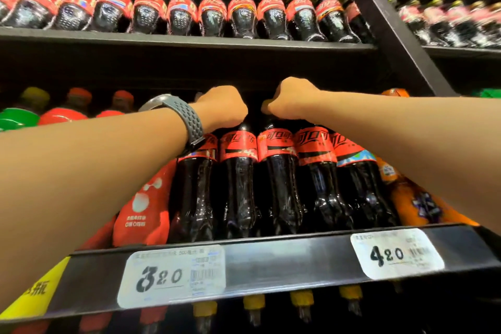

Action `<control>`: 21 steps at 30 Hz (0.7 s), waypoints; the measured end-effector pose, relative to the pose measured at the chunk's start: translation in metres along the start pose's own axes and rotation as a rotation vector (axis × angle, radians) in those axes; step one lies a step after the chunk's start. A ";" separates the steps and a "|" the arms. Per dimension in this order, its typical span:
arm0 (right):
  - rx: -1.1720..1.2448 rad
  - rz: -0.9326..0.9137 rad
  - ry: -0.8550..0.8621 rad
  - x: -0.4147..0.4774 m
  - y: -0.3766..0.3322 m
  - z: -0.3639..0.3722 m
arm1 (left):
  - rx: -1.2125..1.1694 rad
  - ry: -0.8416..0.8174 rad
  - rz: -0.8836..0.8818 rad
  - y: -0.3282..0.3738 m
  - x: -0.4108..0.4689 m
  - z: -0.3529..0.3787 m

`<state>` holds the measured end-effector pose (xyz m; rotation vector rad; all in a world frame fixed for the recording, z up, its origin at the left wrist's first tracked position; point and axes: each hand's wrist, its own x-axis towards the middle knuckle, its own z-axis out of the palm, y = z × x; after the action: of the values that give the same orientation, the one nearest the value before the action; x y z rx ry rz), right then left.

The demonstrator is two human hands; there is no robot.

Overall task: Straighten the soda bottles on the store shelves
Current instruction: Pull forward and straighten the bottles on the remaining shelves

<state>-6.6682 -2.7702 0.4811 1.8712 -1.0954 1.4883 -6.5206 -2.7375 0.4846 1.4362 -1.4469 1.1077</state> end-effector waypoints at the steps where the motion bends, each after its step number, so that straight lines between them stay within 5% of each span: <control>1: 0.029 0.006 0.007 0.000 0.001 0.000 | -0.018 0.006 -0.020 0.000 0.000 0.000; 21: 0.104 -0.043 -0.012 0.001 0.015 -0.016 | 0.104 -0.060 0.020 0.008 -0.004 -0.013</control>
<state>-6.6894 -2.7660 0.4850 1.9634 -0.9939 1.5387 -6.5290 -2.7244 0.4844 1.5420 -1.4668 1.1763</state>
